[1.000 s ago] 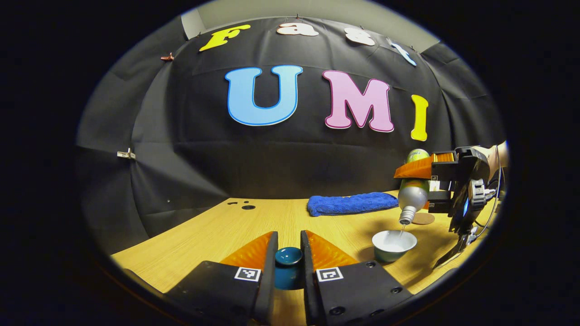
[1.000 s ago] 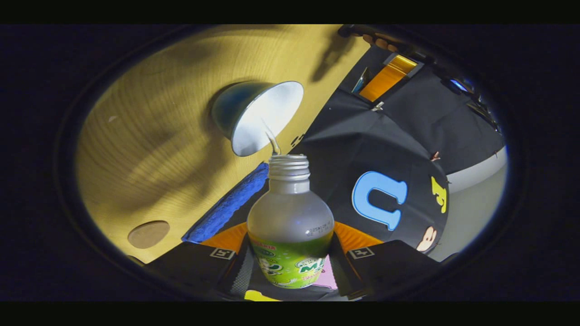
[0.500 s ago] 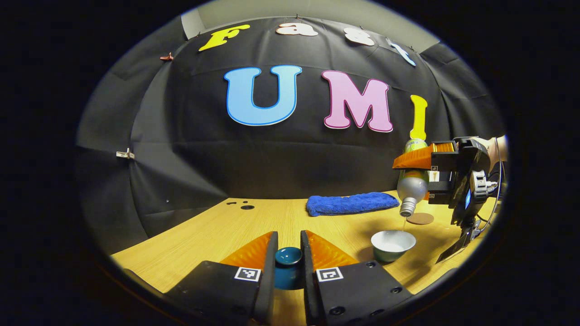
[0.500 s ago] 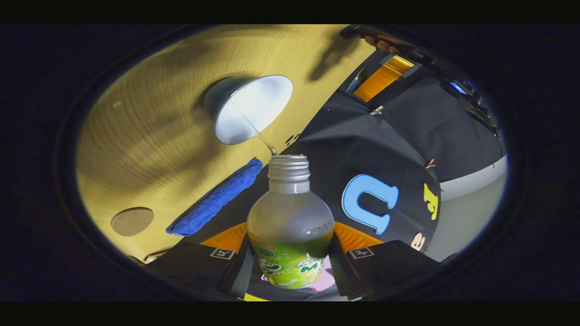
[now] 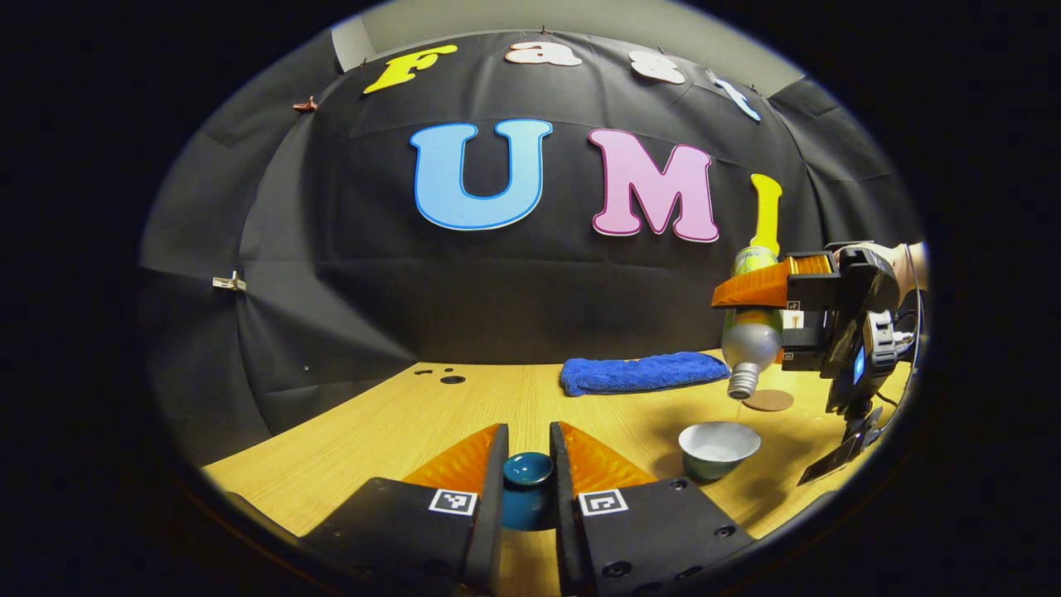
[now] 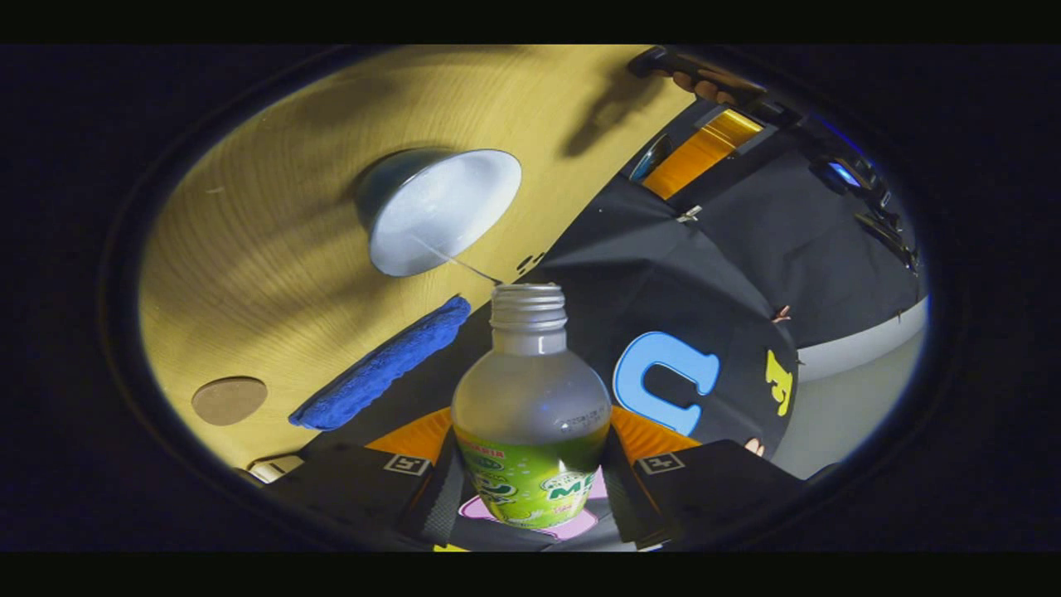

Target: Open the teacup lid with one hand, grasp the water bottle and pour water into the teacup with the other hand; after pouring, place the water bottle on the coaster and then close the teacup lid.

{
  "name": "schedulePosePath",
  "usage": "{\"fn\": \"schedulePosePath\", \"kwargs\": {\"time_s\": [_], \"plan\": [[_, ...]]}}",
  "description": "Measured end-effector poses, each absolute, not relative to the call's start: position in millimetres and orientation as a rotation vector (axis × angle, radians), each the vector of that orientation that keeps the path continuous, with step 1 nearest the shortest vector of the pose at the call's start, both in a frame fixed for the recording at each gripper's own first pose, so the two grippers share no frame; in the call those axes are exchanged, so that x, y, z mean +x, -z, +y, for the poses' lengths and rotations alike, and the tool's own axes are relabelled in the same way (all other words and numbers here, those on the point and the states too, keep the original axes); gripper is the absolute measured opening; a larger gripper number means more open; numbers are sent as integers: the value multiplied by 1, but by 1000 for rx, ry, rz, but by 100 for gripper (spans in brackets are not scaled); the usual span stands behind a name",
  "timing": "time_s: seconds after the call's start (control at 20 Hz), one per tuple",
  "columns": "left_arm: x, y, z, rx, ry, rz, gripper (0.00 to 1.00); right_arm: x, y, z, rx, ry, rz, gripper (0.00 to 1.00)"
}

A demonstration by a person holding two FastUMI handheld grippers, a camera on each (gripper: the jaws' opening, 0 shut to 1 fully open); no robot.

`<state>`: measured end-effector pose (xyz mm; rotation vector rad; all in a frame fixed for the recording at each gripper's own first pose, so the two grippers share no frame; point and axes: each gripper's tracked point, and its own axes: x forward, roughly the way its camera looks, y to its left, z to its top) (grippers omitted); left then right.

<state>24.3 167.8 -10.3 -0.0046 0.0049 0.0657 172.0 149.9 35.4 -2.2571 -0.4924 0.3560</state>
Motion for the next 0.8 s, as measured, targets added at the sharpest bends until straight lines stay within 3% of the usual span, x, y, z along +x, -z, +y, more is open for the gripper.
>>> {"fn": "schedulePosePath", "kwargs": {"time_s": [0.35, 0.8], "plan": [[23, 10, 167, -5, -61, 6, 30, 172, -32, 150, -2284, -354, -492, 72], [23, 9, 168, -4, -64, 7, 30, 169, -24, 149, -2255, -363, -490, 75]]}}
